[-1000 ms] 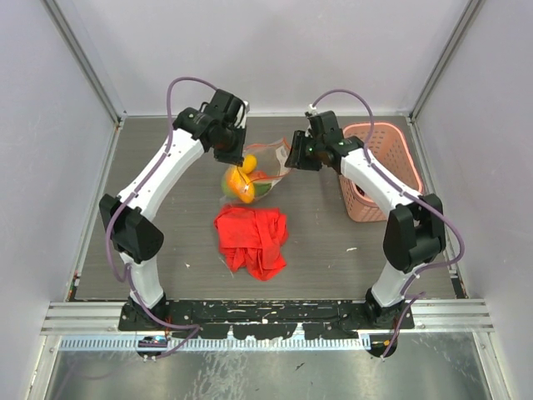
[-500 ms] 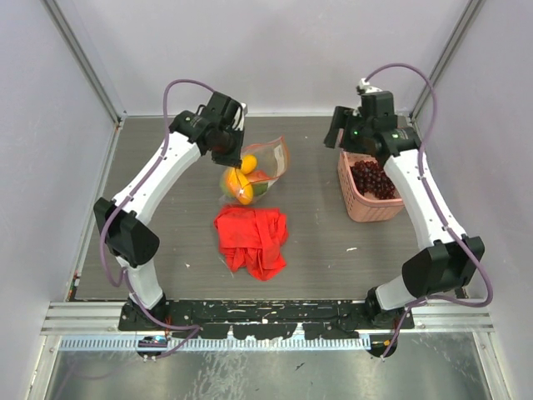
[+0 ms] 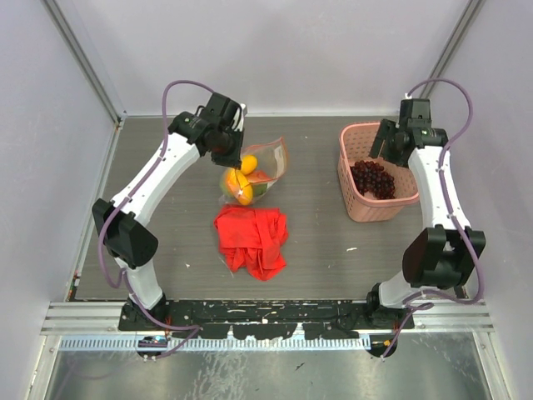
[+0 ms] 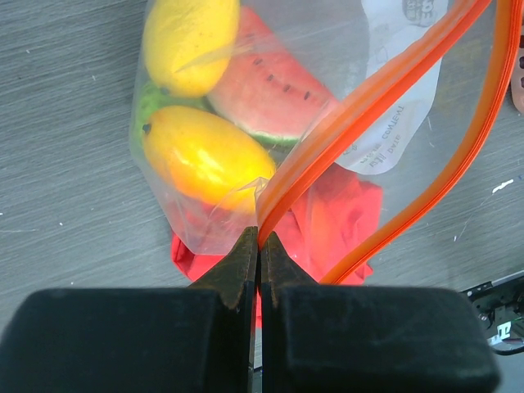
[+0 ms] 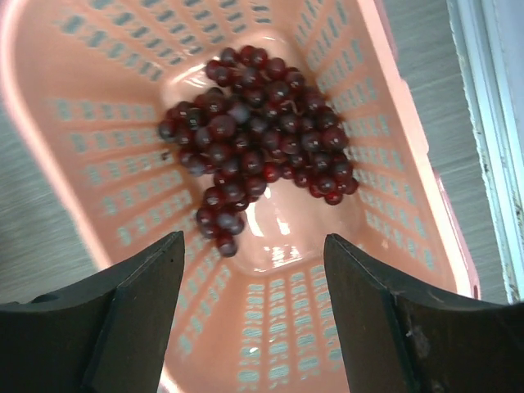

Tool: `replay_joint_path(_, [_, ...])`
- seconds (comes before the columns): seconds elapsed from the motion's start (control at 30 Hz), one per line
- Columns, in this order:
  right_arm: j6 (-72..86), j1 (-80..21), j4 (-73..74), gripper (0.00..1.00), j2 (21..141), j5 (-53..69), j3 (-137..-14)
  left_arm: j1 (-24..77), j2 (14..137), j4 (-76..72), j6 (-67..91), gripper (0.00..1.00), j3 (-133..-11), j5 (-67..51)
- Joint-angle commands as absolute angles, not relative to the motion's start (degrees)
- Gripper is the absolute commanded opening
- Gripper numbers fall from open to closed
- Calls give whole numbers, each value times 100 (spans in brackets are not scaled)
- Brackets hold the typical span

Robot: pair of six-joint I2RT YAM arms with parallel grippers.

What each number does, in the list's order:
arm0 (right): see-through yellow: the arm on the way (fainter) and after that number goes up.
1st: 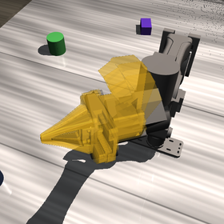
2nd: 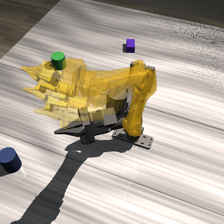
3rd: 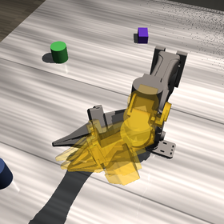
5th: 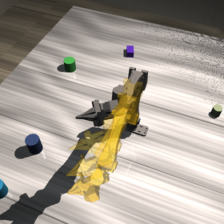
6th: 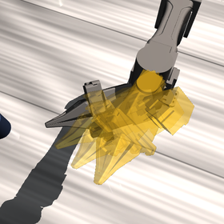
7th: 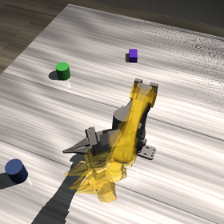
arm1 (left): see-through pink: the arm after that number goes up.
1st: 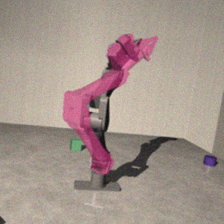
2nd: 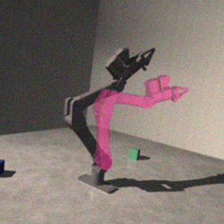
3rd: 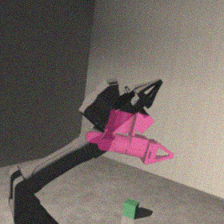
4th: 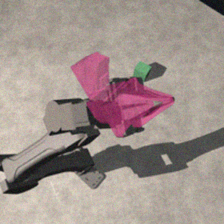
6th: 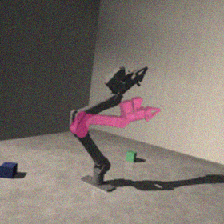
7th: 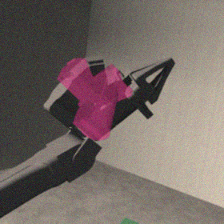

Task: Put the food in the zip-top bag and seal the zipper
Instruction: Pick up the fake fruit from the bin.

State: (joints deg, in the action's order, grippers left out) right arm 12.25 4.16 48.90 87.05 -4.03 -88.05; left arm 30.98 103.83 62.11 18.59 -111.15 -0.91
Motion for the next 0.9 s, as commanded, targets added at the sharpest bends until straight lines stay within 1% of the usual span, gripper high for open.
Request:
replay_joint_path(0.0, [1049,470,4608,72,9075,-998,-8705,3059,10027,5916,1800,0,-11110,-214])
replay_joint_path(0.17, [1037,466,3986,63,9504,-1193,-8583,3058,10025,5920,1796,0,-11095,-250])
replay_joint_path(0.3, [1092,467,3436,60,9906,-1189,-8603,3057,10042,5908,1794,0,-11084,-240])
replay_joint_path(0.43, [1181,466,3109,59,10344,-1539,-8678,3059,10056,5917,1769,0,-11084,-216])
replay_joint_path(0.6, [1422,483,2972,59,10903,-1699,-8757,3059,10102,5933,1758,0,-11096,-207])
replay_joint_path(0.87, [1590,577,2788,59,11432,-1514,-8552,3059,10128,5946,1758,0,-11101,-211])
